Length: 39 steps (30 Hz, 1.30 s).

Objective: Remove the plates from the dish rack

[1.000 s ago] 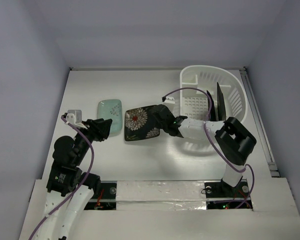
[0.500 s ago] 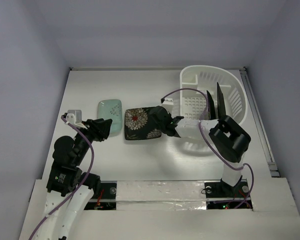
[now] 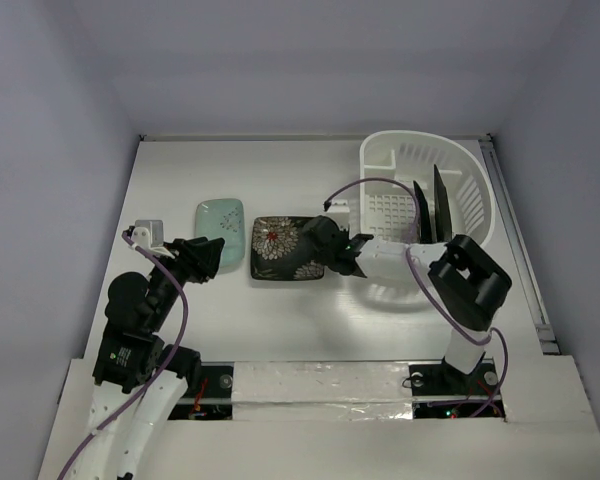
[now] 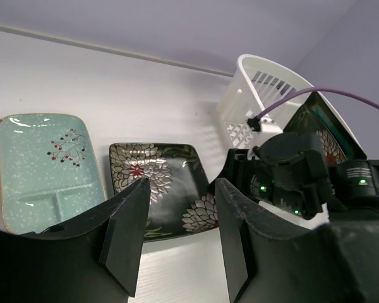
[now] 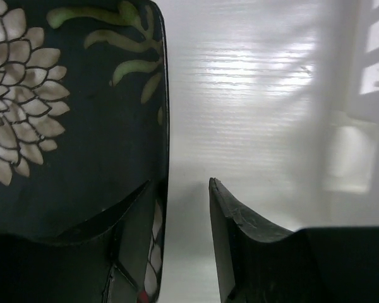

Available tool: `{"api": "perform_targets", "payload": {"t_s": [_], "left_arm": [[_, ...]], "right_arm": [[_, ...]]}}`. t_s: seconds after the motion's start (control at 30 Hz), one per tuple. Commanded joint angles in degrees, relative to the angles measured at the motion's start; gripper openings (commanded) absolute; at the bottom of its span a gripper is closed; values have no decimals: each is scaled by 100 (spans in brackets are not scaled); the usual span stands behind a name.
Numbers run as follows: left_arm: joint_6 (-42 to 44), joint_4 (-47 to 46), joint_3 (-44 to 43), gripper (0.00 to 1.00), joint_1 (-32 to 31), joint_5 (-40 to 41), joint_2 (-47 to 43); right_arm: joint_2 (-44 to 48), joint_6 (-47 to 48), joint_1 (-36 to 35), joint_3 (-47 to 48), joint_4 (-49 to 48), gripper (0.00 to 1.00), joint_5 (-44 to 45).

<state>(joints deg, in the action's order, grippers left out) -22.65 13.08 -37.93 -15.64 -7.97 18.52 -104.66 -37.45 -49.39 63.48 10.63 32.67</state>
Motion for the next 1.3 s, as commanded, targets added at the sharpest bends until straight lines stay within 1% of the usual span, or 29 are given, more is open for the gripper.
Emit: {"api": "perform_targets", "payload": {"t_s": [0.0, 0.1, 0.13, 0.2, 0.23, 0.27, 0.3, 0.37, 0.4, 0.47, 0.5, 0.53, 0.63, 0.67, 0.77, 0.8, 0.87, 0.9, 0.93, 0.97, 1.03, 1.27], "left_arm": [[-11, -297, 40, 42, 35, -56, -24], [-11, -289, 40, 42, 35, -56, -33], [-11, -289, 40, 42, 35, -56, -33], [-11, -289, 40, 42, 35, -65, -33], [-11, -289, 40, 42, 35, -65, -33], [-11, -289, 40, 42, 35, -73, -33], [-11, -289, 40, 42, 35, -73, -24], [-2, -289, 40, 42, 35, -82, -24], [-11, -289, 40, 42, 35, -74, -24], [-11, -289, 40, 42, 35, -82, -33], [-11, -297, 40, 42, 35, -82, -33], [-11, -297, 40, 42, 35, -82, -42], [-11, -297, 40, 42, 35, -91, -51], [-11, -289, 40, 42, 35, -100, -59], [-11, -306, 40, 42, 35, -109, -51], [-11, -306, 40, 42, 35, -109, -51], [-11, -315, 40, 42, 35, -135, -42], [-11, -306, 40, 42, 35, -144, -42], [-11, -297, 40, 42, 35, -144, -51], [-11, -306, 40, 42, 35, -126, -59], [-11, -297, 40, 42, 35, -109, -68], [-2, -306, 40, 43, 35, -135, -68]], "right_arm": [[604, 273, -106, -29, 193, 45, 170], [1069, 370, -159, -20, 132, 42, -5], [1210, 405, -159, -29, 115, 33, -58], [1693, 458, -159, -55, 79, 20, -155], [1869, 510, -159, -64, 114, 1, -138], [2036, 537, -159, -47, 149, 0, -94], [2377, 589, -159, -20, 263, 0, 37], [2686, 748, -159, 32, 482, 0, 266], [2940, 800, -159, 137, 779, 0, 554], [3144, 897, -159, 278, 1167, 0, 898], [3223, 906, -81, 392, 1561, 0, 1265], [3381, 915, -19, 428, 1747, 0, 1425], [3741, 880, 577, 350, 2205, 0, 1533], [3838, 923, 997, 279, 2224, 0, 1480], [4163, 1222, 1536, 24, 2171, 0, 1172], [4208, 1310, 1781, -11, 2101, 3, 1085], [4174, 1582, 2045, 102, 2188, 25, 1005], [4130, 1583, 2047, 146, 2215, 25, 988], [4060, 1644, 2099, 225, 2302, 30, 970], [3989, 1679, 2169, 374, 2355, 31, 952], [3831, 1802, 2170, 463, 2408, 36, 917], [3383, 2014, 2222, 858, 2593, 39, 732]]}}
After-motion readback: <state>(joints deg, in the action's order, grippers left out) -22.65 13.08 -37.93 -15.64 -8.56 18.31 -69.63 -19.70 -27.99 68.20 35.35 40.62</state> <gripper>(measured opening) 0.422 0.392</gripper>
